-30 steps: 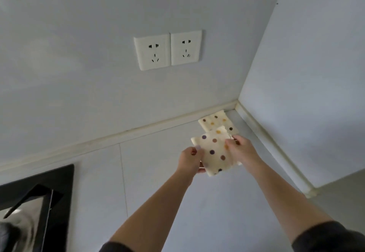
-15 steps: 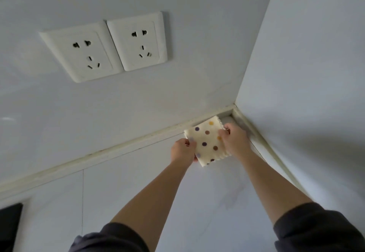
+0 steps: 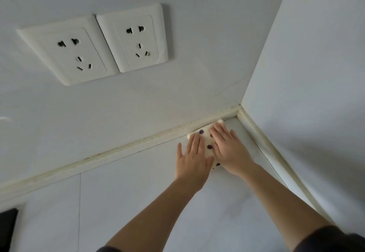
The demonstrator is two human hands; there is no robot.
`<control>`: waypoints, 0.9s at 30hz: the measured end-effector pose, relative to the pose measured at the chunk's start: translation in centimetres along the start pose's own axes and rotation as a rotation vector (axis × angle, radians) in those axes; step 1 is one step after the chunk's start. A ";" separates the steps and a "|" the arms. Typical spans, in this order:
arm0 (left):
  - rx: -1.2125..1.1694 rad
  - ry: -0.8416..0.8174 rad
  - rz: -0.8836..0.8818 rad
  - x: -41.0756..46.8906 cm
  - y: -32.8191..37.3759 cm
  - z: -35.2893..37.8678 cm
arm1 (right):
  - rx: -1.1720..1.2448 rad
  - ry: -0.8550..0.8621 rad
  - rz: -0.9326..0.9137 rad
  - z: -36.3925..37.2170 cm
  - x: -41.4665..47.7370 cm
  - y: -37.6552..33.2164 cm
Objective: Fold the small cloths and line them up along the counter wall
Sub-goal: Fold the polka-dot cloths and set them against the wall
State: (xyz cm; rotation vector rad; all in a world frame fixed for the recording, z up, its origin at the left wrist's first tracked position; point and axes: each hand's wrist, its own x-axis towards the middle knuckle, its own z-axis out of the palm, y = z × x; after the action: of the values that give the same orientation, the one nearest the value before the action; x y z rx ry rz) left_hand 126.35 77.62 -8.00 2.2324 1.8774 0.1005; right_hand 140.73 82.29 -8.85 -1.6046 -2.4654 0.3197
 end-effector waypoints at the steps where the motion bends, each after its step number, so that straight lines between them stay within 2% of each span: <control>1: 0.022 -0.075 -0.007 0.1 -0.2 0.5 | -0.033 -0.096 0.024 0.2 -0.1 0.2; 5: 0.117 -0.131 -0.025 0.6 -0.8 1.2 | -0.142 -0.176 0.090 0.5 0.1 0.1; 8: 0.099 -0.161 -0.043 0.4 -0.7 0.3 | -0.175 -0.219 0.154 -0.2 0.1 -0.9; 13: -0.019 -0.137 -0.086 -4.2 -3.0 -2.9 | -0.012 -0.013 0.257 -0.9 -2.7 -5.2; 17: -0.216 -0.017 -0.008 -13.3 -6.7 -5.6 | 0.193 0.060 0.204 -1.3 -6.9 -12.2; 21: -0.401 0.163 -0.052 -23.2 -10.6 -8.8 | 0.476 0.140 0.144 -2.2 -12.0 -21.2; 27: -0.483 0.335 -0.134 -39.8 -16.0 -12.8 | 0.603 0.147 -0.008 -2.5 -21.6 -36.6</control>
State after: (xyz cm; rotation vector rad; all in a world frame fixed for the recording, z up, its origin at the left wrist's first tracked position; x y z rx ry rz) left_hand 101.24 42.77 4.65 1.8373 1.8911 0.8536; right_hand 117.98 48.27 2.89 -1.3005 -1.9930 0.8175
